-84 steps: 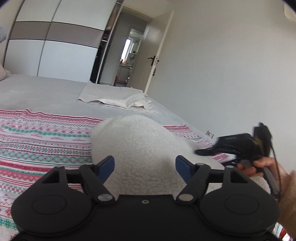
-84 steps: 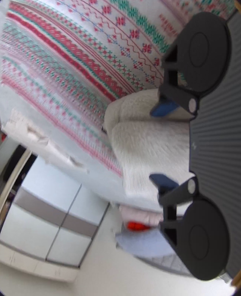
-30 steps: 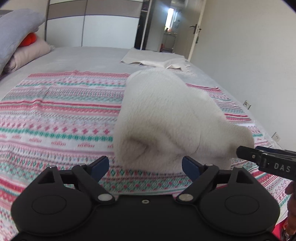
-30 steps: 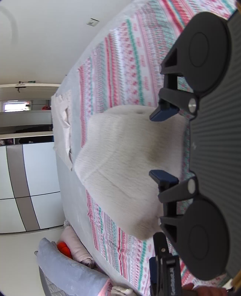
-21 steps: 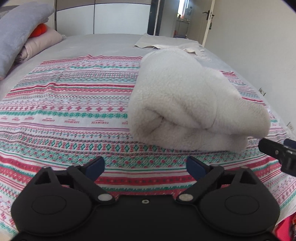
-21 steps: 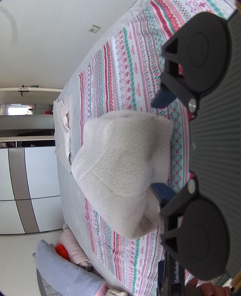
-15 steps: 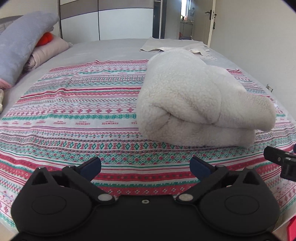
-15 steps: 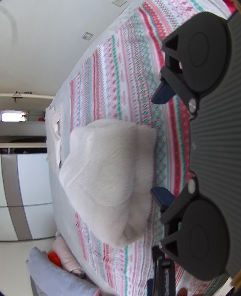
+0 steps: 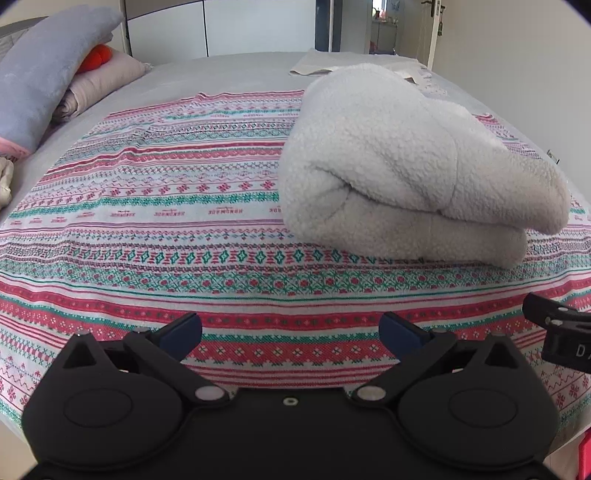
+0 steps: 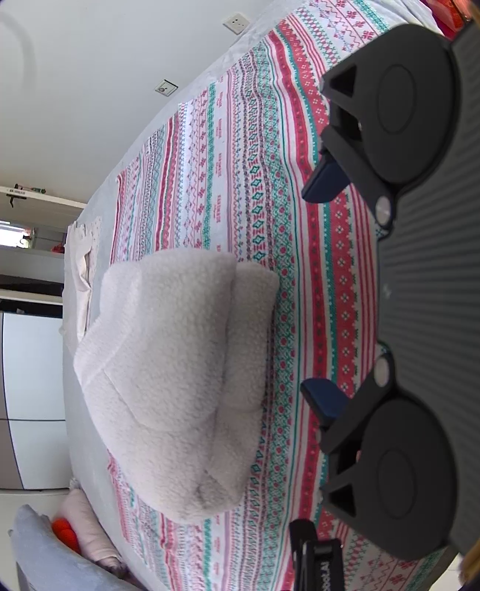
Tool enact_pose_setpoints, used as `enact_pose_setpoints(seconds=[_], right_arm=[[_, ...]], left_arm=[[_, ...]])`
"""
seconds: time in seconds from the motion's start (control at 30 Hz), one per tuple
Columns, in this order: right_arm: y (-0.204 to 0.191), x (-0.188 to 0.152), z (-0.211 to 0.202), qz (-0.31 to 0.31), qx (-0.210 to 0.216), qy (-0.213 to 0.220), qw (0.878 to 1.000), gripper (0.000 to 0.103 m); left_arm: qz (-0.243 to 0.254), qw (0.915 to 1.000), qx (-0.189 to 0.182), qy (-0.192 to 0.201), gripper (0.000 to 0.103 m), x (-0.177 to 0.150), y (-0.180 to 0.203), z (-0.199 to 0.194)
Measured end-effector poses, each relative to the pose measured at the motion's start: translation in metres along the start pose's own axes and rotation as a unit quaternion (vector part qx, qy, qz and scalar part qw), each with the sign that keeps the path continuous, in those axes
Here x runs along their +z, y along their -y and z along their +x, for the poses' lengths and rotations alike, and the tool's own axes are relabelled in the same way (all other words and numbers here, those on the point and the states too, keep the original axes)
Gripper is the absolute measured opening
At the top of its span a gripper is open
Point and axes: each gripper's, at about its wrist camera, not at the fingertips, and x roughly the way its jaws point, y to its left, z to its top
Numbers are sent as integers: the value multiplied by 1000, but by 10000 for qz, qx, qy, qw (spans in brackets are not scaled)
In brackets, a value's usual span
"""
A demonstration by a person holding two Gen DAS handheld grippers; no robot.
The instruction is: Fold large clothes
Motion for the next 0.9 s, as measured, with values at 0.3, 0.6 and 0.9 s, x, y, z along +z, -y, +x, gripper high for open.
enact_pose_setpoints(seconds=[0.3, 0.6, 0.9], right_arm=[[5, 0, 3, 56, -47, -1, 10000, 103], [6, 0, 2, 95, -44, 25, 9999, 103], [6, 1, 1, 118, -65, 62, 9999, 103]], left_arm=[[45, 10000, -24, 0, 103, -1, 4, 1], [98, 10000, -3, 15, 103, -1, 4, 2], [106, 9999, -13, 122, 103, 0, 4, -1]])
